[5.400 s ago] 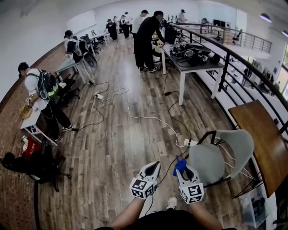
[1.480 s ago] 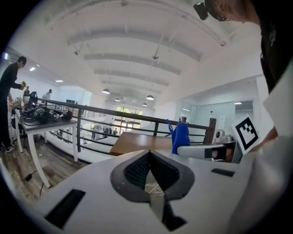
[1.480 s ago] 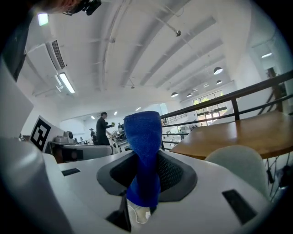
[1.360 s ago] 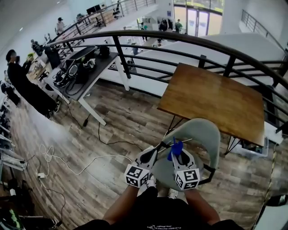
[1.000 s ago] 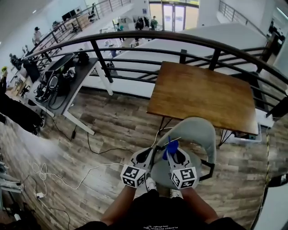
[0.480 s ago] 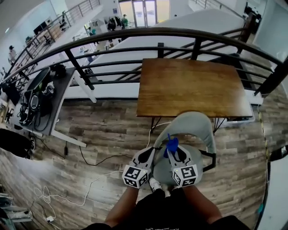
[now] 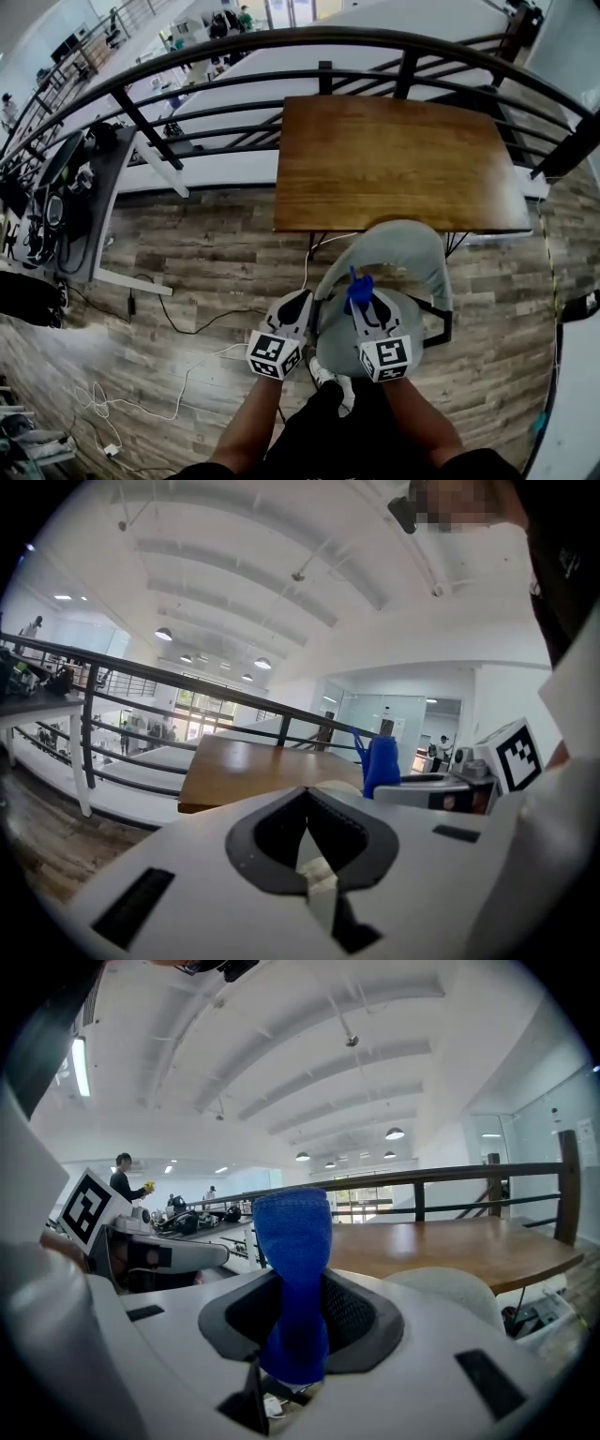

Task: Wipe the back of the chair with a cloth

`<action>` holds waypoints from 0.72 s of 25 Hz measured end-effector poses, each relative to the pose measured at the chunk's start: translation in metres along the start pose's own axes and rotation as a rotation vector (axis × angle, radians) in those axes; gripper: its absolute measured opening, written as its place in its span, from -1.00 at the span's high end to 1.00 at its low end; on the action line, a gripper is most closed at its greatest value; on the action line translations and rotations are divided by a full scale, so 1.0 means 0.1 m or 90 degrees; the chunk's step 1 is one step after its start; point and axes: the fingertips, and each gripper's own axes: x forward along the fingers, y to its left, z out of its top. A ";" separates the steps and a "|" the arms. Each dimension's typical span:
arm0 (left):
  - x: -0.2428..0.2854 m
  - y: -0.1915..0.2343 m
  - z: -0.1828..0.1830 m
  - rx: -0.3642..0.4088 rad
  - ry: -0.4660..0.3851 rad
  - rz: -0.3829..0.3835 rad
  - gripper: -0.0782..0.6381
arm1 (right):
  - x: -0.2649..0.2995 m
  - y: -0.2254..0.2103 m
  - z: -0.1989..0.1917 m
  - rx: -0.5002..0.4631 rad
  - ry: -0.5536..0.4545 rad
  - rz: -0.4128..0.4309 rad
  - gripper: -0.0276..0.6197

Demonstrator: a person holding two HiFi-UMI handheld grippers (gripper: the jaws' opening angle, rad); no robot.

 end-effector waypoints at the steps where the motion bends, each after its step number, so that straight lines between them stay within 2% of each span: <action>1: 0.06 0.00 -0.03 0.001 0.000 0.003 0.79 | 0.03 -0.06 -0.03 0.003 -0.003 -0.006 0.55; 6: 0.43 0.02 -0.16 -0.003 0.000 0.008 0.79 | 0.17 -0.36 -0.09 -0.010 -0.041 -0.037 0.55; 10: 0.67 0.13 -0.22 -0.014 -0.005 0.024 0.79 | 0.31 -0.52 -0.21 0.006 -0.039 -0.036 0.55; 18: 1.12 0.18 -0.37 0.003 0.000 0.026 0.79 | 0.60 -0.86 -0.49 0.020 -0.031 -0.048 0.55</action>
